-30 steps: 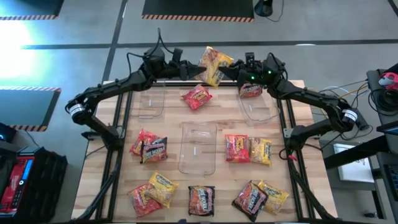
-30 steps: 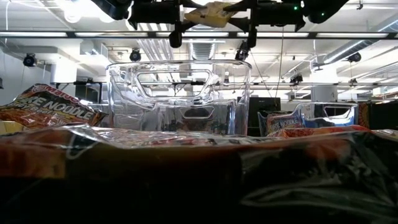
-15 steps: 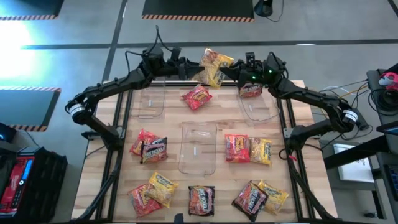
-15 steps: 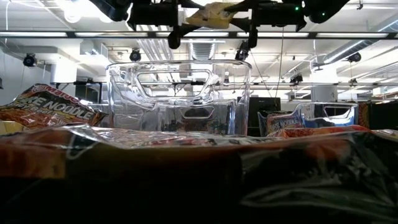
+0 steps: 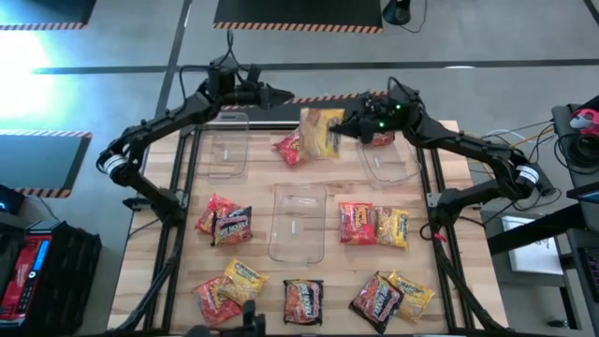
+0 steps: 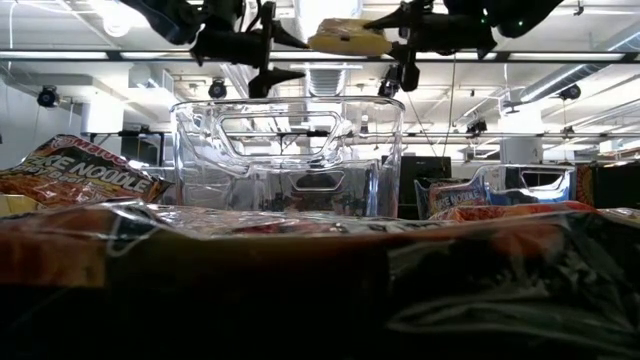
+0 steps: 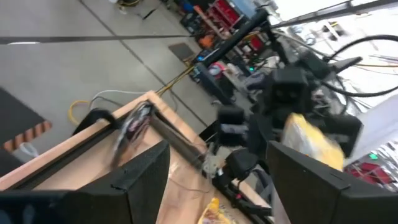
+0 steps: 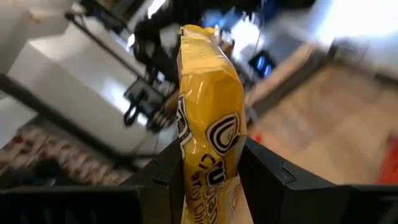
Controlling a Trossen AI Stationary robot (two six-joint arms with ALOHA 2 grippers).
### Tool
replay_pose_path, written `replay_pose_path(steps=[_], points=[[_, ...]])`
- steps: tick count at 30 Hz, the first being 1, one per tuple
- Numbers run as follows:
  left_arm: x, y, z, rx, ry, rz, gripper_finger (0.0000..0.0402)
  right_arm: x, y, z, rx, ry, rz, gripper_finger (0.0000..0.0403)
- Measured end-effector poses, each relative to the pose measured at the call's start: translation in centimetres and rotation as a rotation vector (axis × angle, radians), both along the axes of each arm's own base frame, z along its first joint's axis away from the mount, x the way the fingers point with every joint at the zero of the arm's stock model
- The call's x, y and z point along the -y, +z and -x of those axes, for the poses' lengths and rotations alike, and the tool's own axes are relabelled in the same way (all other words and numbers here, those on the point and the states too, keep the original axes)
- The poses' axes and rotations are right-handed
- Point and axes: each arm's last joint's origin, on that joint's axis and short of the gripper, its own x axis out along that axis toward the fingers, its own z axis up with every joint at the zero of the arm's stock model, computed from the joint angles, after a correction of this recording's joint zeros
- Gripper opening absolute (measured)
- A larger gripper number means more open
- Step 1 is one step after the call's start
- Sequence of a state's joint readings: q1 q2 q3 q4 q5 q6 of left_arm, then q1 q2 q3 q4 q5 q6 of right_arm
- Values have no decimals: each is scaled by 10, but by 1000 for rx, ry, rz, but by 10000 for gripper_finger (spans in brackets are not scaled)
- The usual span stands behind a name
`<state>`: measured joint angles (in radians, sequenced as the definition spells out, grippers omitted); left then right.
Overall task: Sort Maruchan noodles
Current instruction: Put the yellow noodle pack into the center transparent bin
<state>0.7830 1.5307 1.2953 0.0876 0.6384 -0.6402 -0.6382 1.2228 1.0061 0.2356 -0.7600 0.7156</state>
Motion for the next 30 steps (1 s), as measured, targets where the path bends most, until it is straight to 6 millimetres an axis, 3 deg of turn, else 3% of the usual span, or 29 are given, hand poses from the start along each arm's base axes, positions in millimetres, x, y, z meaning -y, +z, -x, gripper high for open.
replay_pose_path(steps=[7, 16, 24, 30], points=[[-6, 0, 6, -2, 22, -1, 249, -19, -16, -8, -150, 96, -115, 114], [-11, 0, 14, 10, -54, 10, 249, -42, -19, -18, -191, 174, -150, 114], [-14, 2, 21, 27, -151, 7, 249, -64, -20, -27, -103, 296, 230, 114], [-15, 2, 24, 37, -214, -4, 249, -71, -21, -34, -125, 130, 518, 114]])
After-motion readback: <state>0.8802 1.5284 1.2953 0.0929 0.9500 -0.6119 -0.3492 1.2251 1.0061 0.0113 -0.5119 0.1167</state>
